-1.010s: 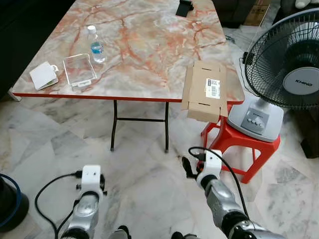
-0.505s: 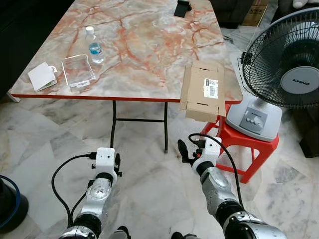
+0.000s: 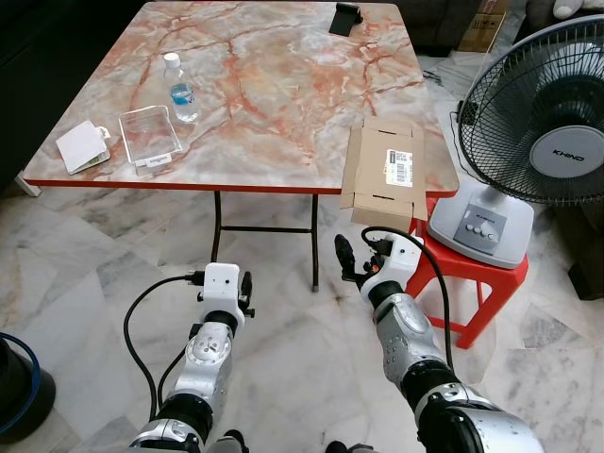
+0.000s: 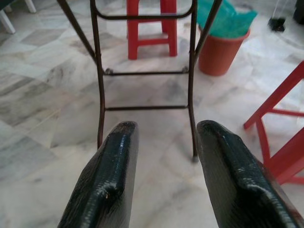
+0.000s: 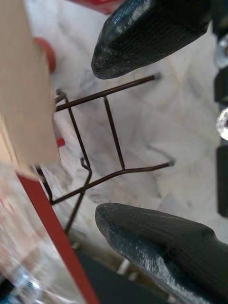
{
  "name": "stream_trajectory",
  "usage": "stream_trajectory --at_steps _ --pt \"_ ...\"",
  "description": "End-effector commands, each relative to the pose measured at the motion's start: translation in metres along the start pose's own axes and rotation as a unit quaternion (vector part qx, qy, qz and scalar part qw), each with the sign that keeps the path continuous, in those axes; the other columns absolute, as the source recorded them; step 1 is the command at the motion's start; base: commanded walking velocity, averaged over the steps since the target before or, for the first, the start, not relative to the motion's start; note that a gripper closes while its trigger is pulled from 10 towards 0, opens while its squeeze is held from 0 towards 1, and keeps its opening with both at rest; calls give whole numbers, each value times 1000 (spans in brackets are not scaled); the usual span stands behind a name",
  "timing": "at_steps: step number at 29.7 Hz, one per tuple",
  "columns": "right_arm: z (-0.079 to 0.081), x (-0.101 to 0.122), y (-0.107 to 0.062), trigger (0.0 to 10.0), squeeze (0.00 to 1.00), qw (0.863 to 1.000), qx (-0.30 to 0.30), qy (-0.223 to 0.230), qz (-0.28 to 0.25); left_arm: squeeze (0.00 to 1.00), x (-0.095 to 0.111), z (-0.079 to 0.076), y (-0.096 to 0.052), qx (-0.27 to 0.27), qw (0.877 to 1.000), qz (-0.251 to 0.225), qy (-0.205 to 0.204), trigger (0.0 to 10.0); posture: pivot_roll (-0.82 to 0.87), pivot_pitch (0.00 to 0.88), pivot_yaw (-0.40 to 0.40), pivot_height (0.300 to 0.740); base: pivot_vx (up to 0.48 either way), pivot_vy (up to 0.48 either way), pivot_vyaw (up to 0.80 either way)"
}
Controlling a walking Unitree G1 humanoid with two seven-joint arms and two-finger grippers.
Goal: Picking trash to rubbish bin
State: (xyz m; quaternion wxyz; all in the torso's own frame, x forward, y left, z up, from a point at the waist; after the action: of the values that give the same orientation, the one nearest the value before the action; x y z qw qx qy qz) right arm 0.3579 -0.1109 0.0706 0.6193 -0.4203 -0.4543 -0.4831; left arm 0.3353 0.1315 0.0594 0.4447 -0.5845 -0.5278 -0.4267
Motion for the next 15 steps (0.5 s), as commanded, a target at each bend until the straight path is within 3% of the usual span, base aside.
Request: stream_trajectory --at_steps 1,3,5,7,15 --pt "-1 4 2 10000 0 999 -10 32 -7 0 0 -4 0 -8 1000 2 -4 10000 111 139 -6 740 0 0 0" --pt "-6 7 3 10000 0 997 -27 78 -10 0 3 -6 1 -11 1000 -2 -9 10000 109 145 -4 740 0 0 0" --pt "-6 7 4 10000 0 996 -30 89 -10 0 3 -6 2 -11 1000 -2 -11 10000 109 145 -4 740 0 0 0" --pt "-13 7 4 10000 0 988 -51 148 -10 0 5 -7 3 -12 1000 -4 -19 10000 108 154 -6 740 0 0 0" --pt "-13 12 7 10000 0 976 -43 211 -26 0 8 -8 3 -13 999 -11 -35 10000 115 170 -7 740 0 0 0"
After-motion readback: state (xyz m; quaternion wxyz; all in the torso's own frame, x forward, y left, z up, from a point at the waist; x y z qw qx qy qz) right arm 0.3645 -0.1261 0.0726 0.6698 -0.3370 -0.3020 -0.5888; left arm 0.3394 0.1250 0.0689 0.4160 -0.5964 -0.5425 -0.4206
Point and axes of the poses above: a point about 5 cm out from each wrist's last joint towards the gripper, its own y axis pointing out of the wrist towards the gripper, its own x axis along the axis of the wrist's last joint, z = x × y, the point moved 1 cm from there along y, pointing out of the wrist towards the gripper, and after that the axes turned 15 degrees about -y, right-handed, at the moved point
